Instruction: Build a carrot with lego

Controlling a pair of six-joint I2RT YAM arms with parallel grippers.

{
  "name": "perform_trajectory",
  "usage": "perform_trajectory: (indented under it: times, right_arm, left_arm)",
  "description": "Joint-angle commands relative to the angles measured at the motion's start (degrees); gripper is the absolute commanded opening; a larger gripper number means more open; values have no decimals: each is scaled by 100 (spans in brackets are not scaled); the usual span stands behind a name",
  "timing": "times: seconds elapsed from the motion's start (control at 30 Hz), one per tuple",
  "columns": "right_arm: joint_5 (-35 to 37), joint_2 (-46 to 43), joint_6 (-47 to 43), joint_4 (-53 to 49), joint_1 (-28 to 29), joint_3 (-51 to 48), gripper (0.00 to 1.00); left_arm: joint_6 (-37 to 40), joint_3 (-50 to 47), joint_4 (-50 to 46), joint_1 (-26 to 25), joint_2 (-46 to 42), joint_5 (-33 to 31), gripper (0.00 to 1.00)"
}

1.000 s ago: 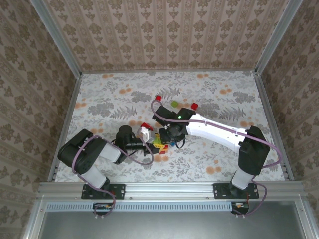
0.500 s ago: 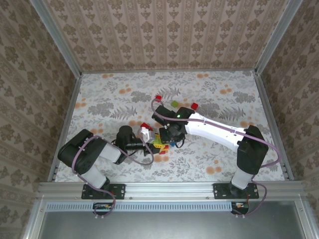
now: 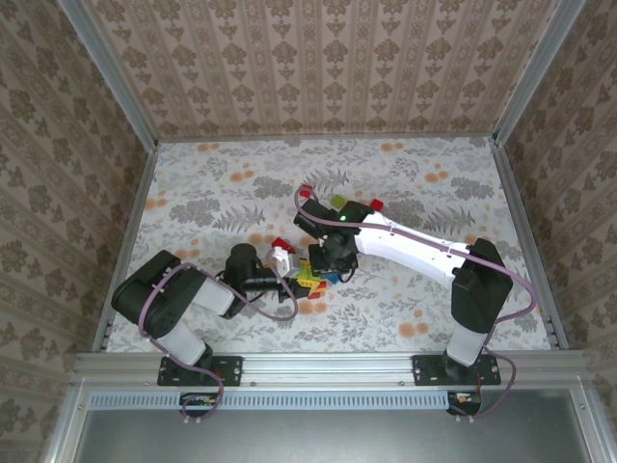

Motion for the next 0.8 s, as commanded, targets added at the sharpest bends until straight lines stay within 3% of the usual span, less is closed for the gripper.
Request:
perform_trajectory:
  times: [0.0, 0.23, 0.47, 0.77]
  right_arm:
    - [-6, 319, 140, -136, -31, -56, 29]
    - [-59, 266, 202, 64, -30, -240, 32]
    - [-89, 187, 138, 224, 20, -246, 48]
    - [-123, 47, 84, 467, 43, -218, 61]
  left_arm:
    - [186, 9, -362, -62, -56, 4, 39]
    - [195, 6, -396, -77, -69, 6, 39]
    - [224, 40, -466, -79, -71, -29, 39]
    - [251, 75, -558, -97, -66, -54, 39]
